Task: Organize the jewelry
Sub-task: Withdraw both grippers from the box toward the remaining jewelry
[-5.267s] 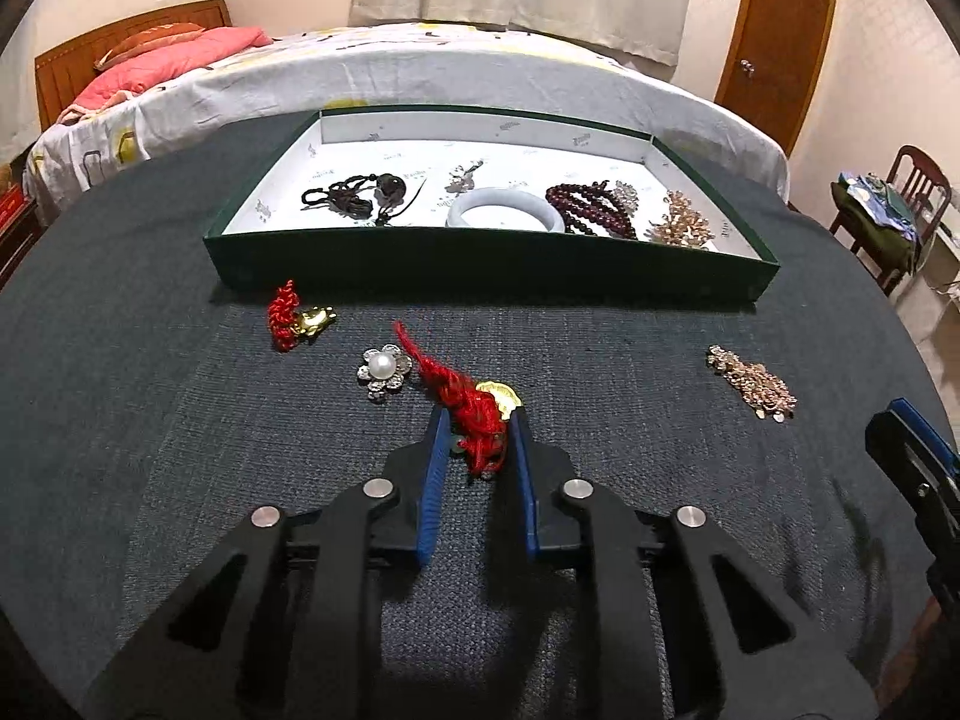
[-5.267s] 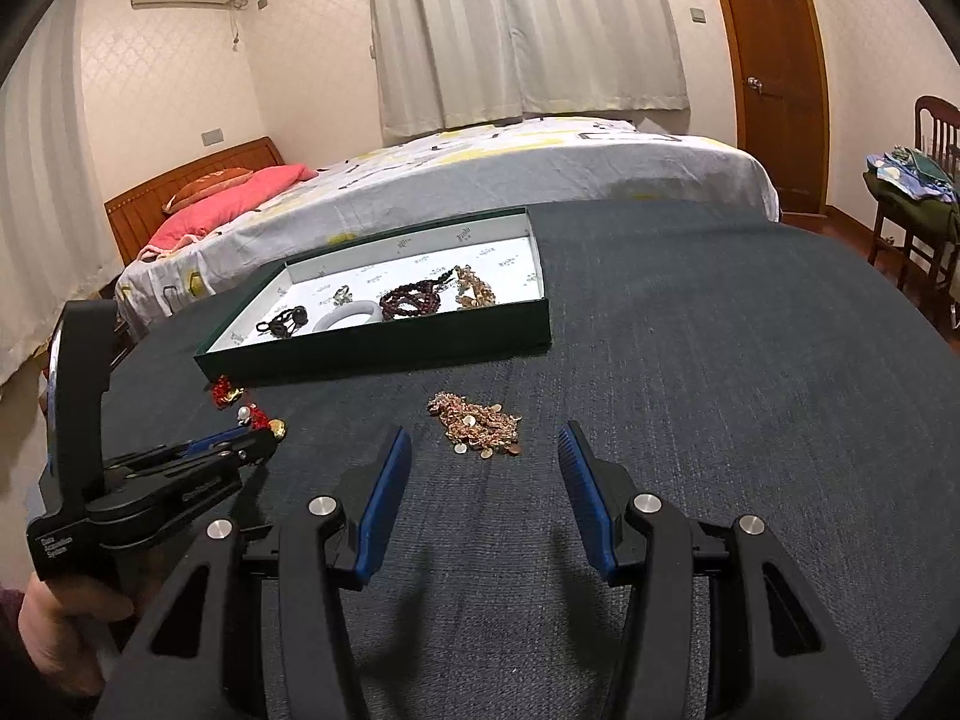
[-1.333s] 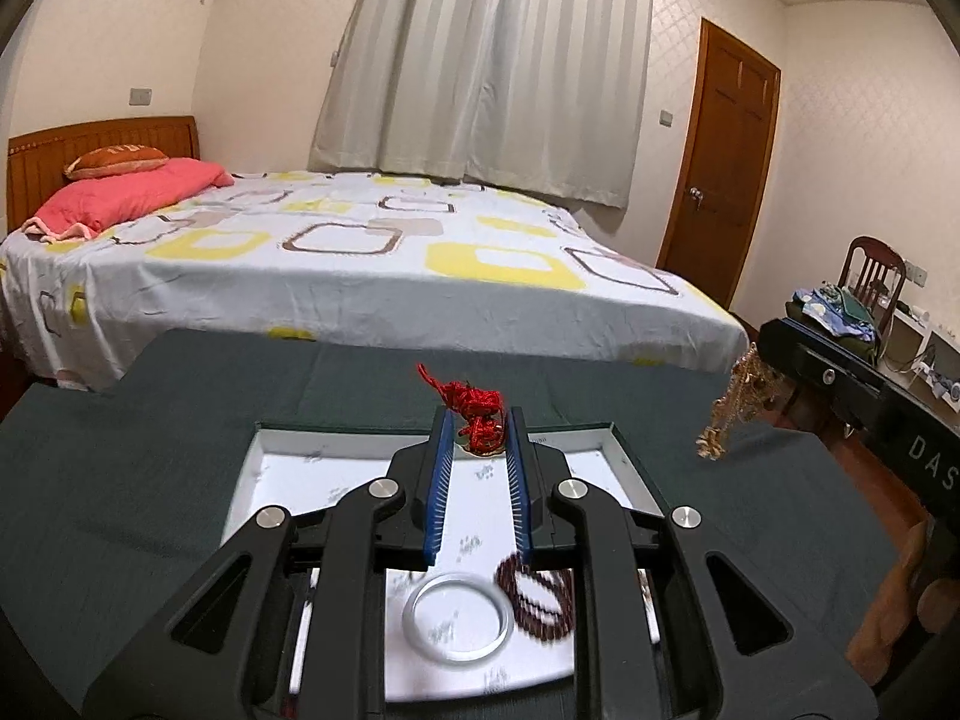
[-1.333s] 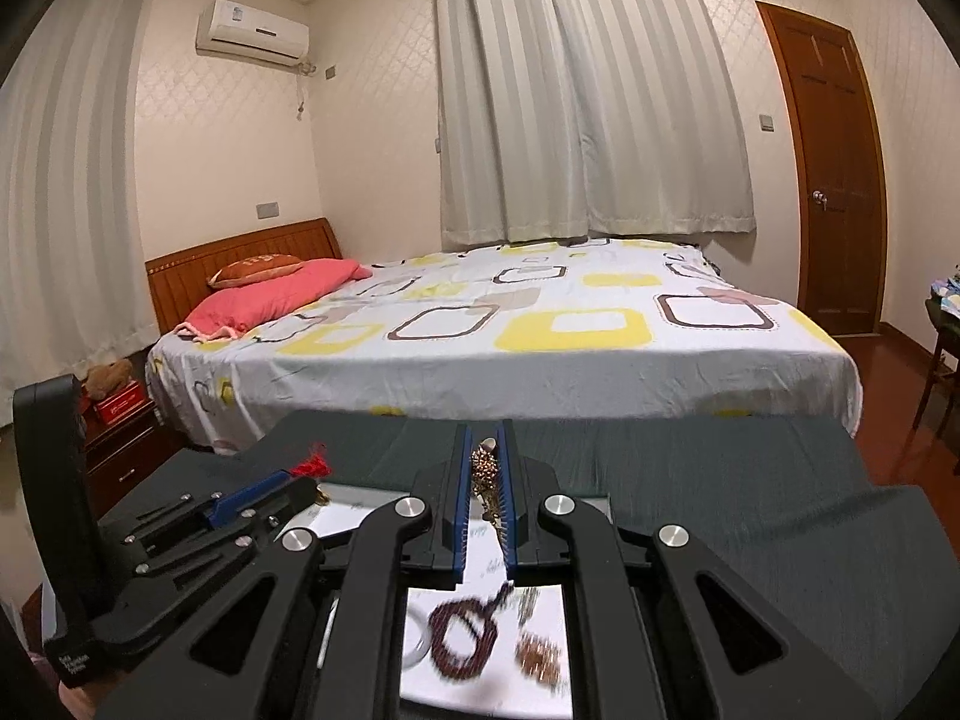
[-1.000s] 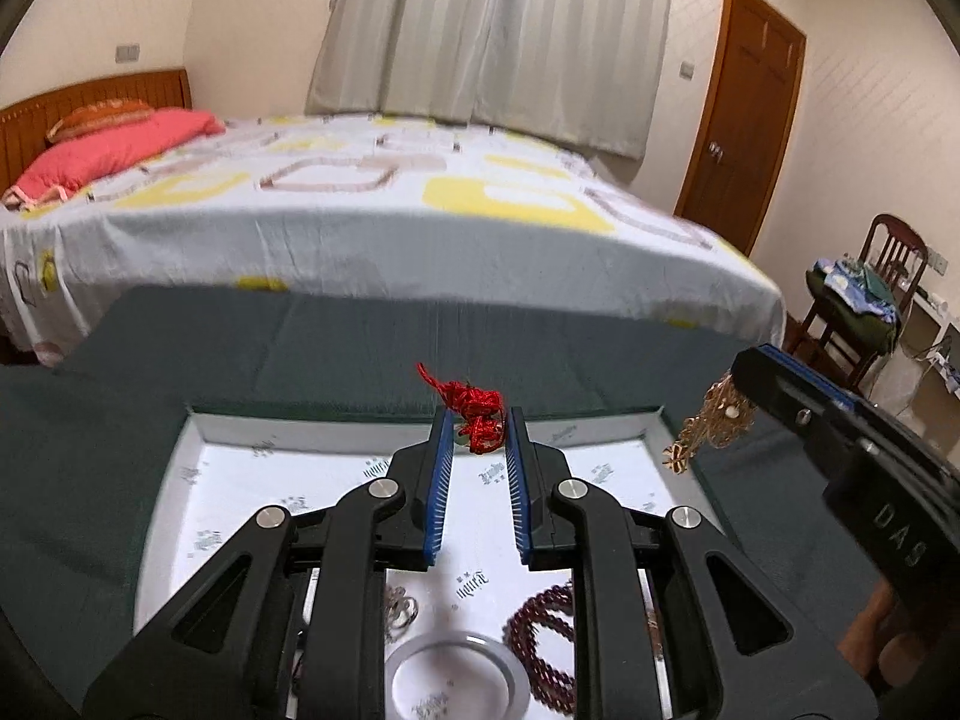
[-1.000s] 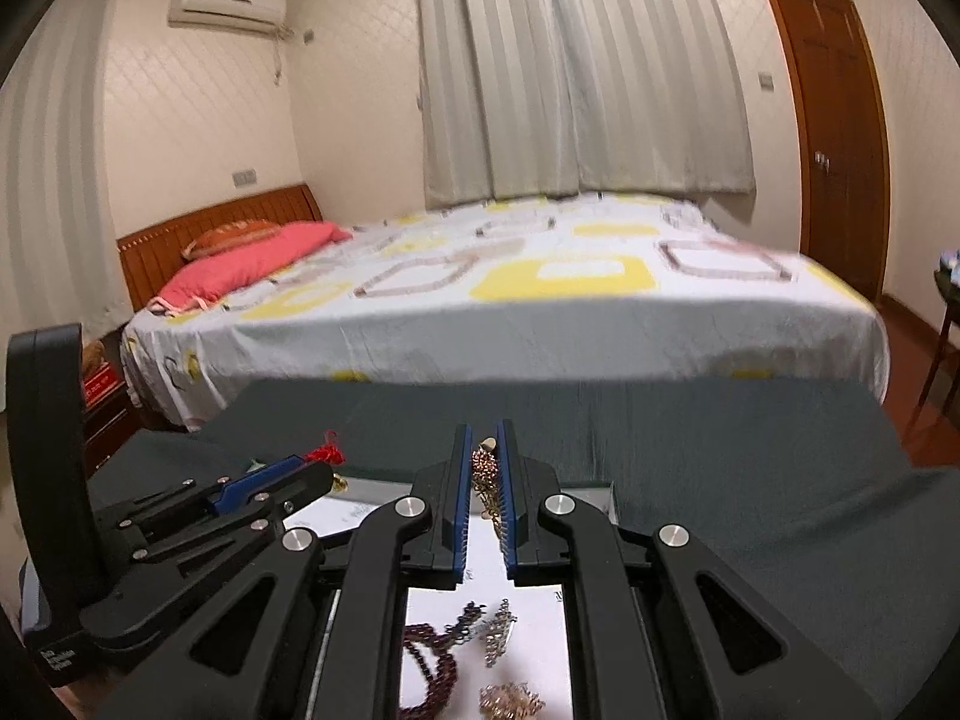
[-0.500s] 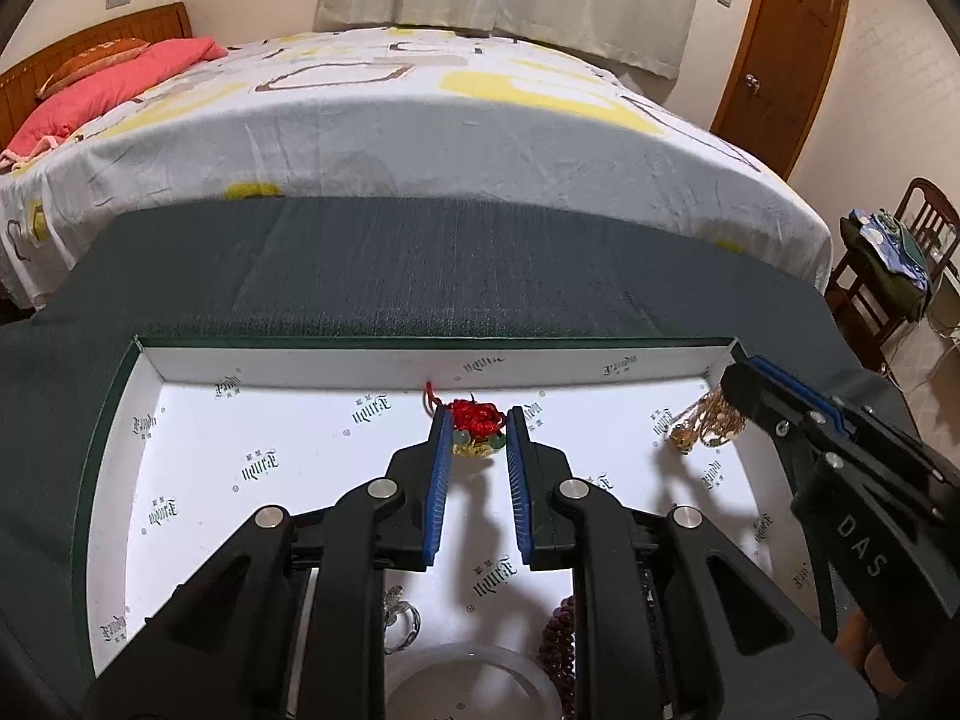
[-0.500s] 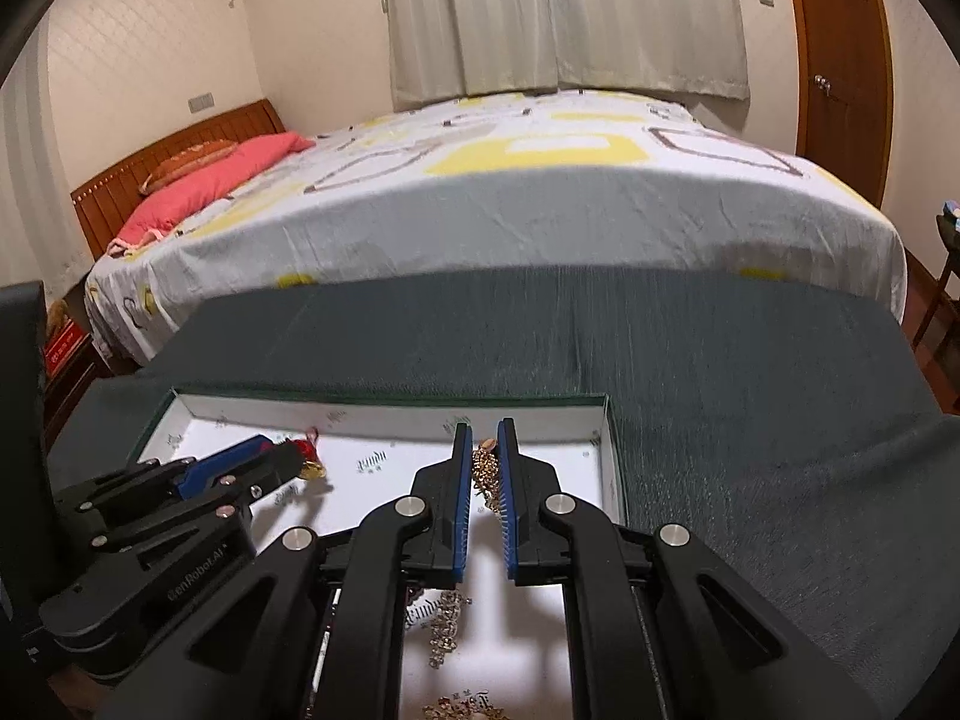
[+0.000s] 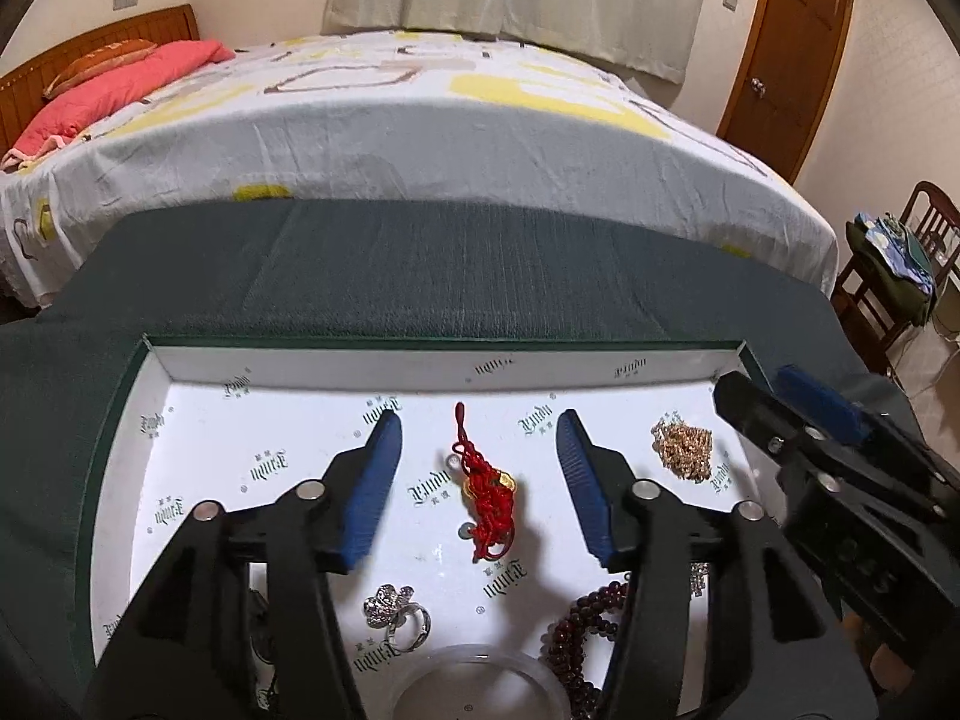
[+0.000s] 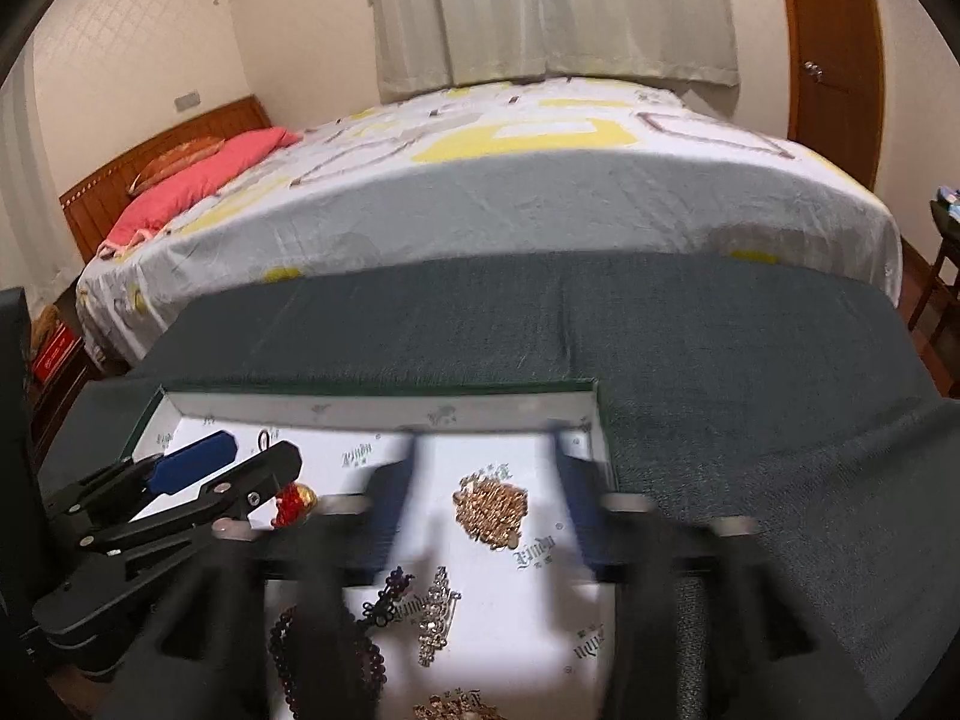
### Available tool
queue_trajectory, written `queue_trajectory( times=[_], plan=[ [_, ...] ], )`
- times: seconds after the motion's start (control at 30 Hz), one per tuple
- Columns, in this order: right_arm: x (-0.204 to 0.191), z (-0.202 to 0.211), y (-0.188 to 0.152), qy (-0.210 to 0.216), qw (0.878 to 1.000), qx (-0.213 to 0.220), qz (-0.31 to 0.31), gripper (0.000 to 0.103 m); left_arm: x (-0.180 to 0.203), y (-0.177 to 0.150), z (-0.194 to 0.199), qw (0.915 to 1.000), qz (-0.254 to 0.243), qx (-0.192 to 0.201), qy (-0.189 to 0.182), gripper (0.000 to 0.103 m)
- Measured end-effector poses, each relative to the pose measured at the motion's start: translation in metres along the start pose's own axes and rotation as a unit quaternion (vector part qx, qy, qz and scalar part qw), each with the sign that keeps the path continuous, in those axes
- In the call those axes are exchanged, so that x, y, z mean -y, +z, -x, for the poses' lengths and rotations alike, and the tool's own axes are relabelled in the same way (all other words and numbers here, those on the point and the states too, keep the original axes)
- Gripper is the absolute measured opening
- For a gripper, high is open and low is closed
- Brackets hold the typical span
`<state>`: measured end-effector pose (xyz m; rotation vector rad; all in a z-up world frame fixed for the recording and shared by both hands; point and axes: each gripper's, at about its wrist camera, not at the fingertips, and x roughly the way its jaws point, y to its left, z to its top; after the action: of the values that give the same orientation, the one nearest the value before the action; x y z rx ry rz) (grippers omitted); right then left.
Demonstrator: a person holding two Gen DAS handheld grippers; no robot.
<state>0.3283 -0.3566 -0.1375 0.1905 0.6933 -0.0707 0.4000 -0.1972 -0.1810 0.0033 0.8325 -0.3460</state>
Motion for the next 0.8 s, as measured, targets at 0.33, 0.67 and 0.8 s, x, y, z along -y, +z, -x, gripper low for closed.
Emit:
queue_trajectory(
  times=[0.33,0.67,0.8],
  plan=[
    [-0.006,0.030,-0.006,-0.003,0.999,0.037,0.000,0.057,-0.004,-0.004,0.037,0.9990,0.000,0.045,-0.002,0.072],
    [-0.040,0.090,-0.032,-0.006,0.996,0.081,0.020,0.062,-0.027,-0.041,0.110,0.9962,-0.004,0.086,0.012,0.073],
    [-0.056,0.109,-0.050,0.000,0.996,0.087,0.028,0.062,-0.041,-0.061,0.138,0.9951,0.000,0.097,0.020,0.073]
  ],
)
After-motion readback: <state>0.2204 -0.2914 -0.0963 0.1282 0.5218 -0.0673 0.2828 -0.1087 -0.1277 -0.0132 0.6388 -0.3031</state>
